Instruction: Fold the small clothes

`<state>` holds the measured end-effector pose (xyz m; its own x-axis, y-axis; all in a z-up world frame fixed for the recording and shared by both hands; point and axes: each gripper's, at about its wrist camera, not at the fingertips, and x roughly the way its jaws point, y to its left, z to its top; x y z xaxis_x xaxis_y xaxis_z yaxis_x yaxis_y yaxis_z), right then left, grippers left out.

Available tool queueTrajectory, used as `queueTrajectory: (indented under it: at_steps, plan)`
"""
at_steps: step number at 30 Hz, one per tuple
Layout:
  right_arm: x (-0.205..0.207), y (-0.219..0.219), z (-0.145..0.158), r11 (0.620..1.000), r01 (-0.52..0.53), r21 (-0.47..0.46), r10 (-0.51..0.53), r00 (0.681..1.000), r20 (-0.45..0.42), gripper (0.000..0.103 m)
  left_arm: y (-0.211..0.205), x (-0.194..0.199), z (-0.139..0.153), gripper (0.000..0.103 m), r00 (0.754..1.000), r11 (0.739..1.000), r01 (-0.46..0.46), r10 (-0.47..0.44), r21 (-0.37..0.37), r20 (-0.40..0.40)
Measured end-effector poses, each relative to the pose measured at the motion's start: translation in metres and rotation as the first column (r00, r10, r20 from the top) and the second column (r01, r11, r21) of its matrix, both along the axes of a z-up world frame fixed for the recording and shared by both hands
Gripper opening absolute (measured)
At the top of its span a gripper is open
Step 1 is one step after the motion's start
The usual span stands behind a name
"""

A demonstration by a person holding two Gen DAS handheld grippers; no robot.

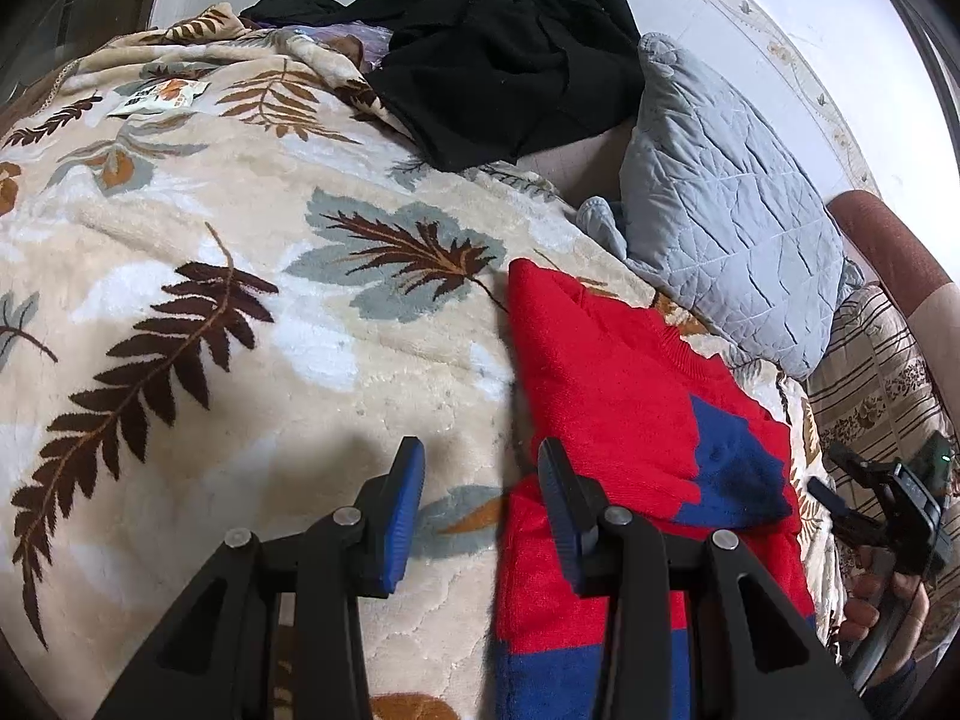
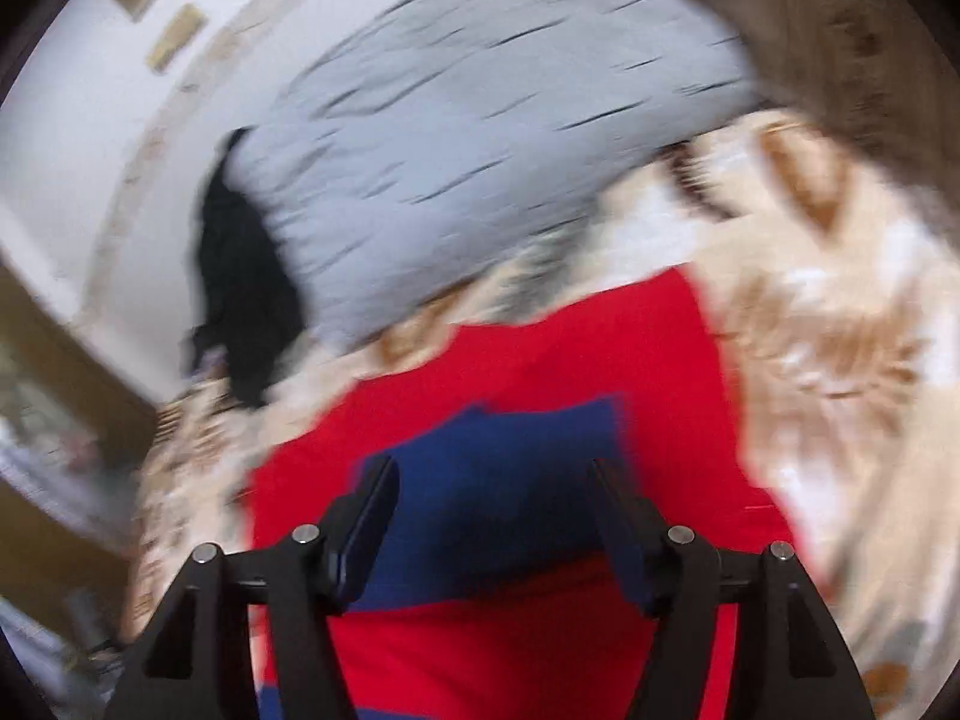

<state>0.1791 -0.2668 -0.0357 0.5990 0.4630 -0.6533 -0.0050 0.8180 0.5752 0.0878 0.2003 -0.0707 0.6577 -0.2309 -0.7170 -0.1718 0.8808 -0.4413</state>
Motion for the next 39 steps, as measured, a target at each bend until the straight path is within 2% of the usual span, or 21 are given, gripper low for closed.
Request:
queueTrajectory:
  at_steps: [2,4,5,9,11,12,13,14,16,18,20,21,23,25,27,29,30,32,34,37,39]
  plan:
    - [0.014,0.003,-0.022,0.999,-0.040,0.037,0.042,0.997,-0.068,0.069,0.000,0.000,-0.001,0.040,1.000,1.000,0.000,0.000,-0.001,-0.002]
    - [0.027,-0.012,-0.058,0.999,0.039,0.023,-0.033,0.974,-0.223,0.068,0.001,-0.001,0.000,0.040,1.000,1.000,0.001,-0.001,-0.003,-0.003]
    - [0.026,-0.019,-0.064,0.995,0.067,0.073,-0.049,0.972,-0.230,0.067,0.000,0.000,0.000,0.040,1.000,1.000,0.000,0.000,-0.002,-0.002]
    - [0.022,-0.012,-0.032,0.993,0.000,0.118,0.010,0.996,-0.084,0.069,-0.003,0.003,0.002,0.040,1.000,1.000,0.010,-0.010,-0.004,0.008]
    - [0.032,-0.007,-0.033,0.995,-0.055,0.084,0.059,0.997,-0.047,0.073,-0.007,0.003,0.002,0.040,1.000,1.000,0.026,-0.026,0.014,0.007]
    - [0.044,-0.011,-0.050,0.999,-0.025,0.022,0.027,0.993,-0.117,0.073,-0.009,0.003,0.001,0.040,1.000,0.999,0.031,-0.031,0.022,0.003]
    - [0.050,-0.018,-0.064,0.999,0.010,0.048,-0.001,0.985,-0.173,0.072,-0.010,0.003,0.000,0.040,0.999,0.999,0.033,-0.033,0.030,-0.002]
    - [0.050,-0.025,-0.066,0.993,0.047,0.110,-0.027,0.984,-0.176,0.071,-0.010,0.002,0.000,0.040,0.999,0.999,0.032,-0.031,0.034,-0.004]
    - [0.045,-0.025,-0.046,0.983,0.025,0.184,-0.005,0.994,-0.107,0.072,-0.011,0.003,0.001,0.040,0.999,0.999,0.034,-0.034,0.028,-0.003]
    - [0.043,-0.020,-0.033,0.988,-0.020,0.153,0.024,0.999,-0.027,0.073,-0.014,0.004,0.000,0.040,0.999,0.999,0.047,-0.047,0.018,0.000]
    - [0.060,-0.018,-0.051,0.999,-0.021,0.034,0.024,0.994,-0.109,0.073,-0.019,0.003,-0.002,0.041,0.998,0.997,0.062,-0.061,0.041,-0.010]
    - [0.066,-0.023,-0.066,0.999,-0.003,0.046,0.011,0.986,-0.169,0.068,-0.020,0.003,-0.002,0.041,0.998,0.997,0.062,-0.062,0.050,-0.012]
    - [0.061,-0.024,-0.054,0.996,0.038,0.082,-0.026,0.989,-0.142,0.068,-0.019,0.002,-0.002,0.041,0.999,0.997,0.054,-0.053,0.054,-0.012]
    - [0.053,-0.003,-0.031,0.997,-0.027,0.077,0.032,0.998,-0.058,0.068,-0.019,0.004,-0.001,0.041,0.998,0.998,0.057,-0.057,0.031,-0.007]
    - [0.054,0.028,-0.019,0.987,-0.127,0.097,0.130,0.991,-0.025,0.068,-0.021,0.004,-0.001,0.041,0.998,0.997,0.063,-0.062,0.038,-0.008]
    - [0.059,0.057,-0.021,0.967,-0.230,0.107,0.233,0.973,-0.009,0.070,-0.022,0.004,-0.001,0.041,0.998,0.996,0.066,-0.066,0.053,-0.011]
    - [0.068,0.068,-0.035,0.963,-0.249,0.104,0.255,0.966,-0.050,0.071,-0.022,0.004,-0.001,0.041,0.998,0.997,0.064,-0.063,0.051,-0.011]
    - [0.079,0.076,-0.068,0.966,-0.221,0.134,0.242,0.956,-0.166,0.071,-0.020,0.003,0.000,0.041,0.998,0.997,0.063,-0.063,0.035,-0.007]
    - [0.080,0.075,-0.066,0.972,-0.168,0.162,0.193,0.970,-0.149,0.071,-0.018,0.002,0.002,0.041,0.999,0.998,0.054,-0.054,0.036,-0.004]
    - [0.066,0.087,-0.044,0.962,-0.226,0.156,0.239,0.968,-0.071,0.072,-0.016,0.003,0.002,0.042,0.999,0.999,0.055,-0.054,0.002,-0.004]
    - [0.071,0.095,-0.049,0.960,-0.251,0.127,0.262,0.962,-0.082,0.074,-0.018,0.002,0.002,0.046,0.998,0.998,0.061,-0.060,0.009,-0.005]
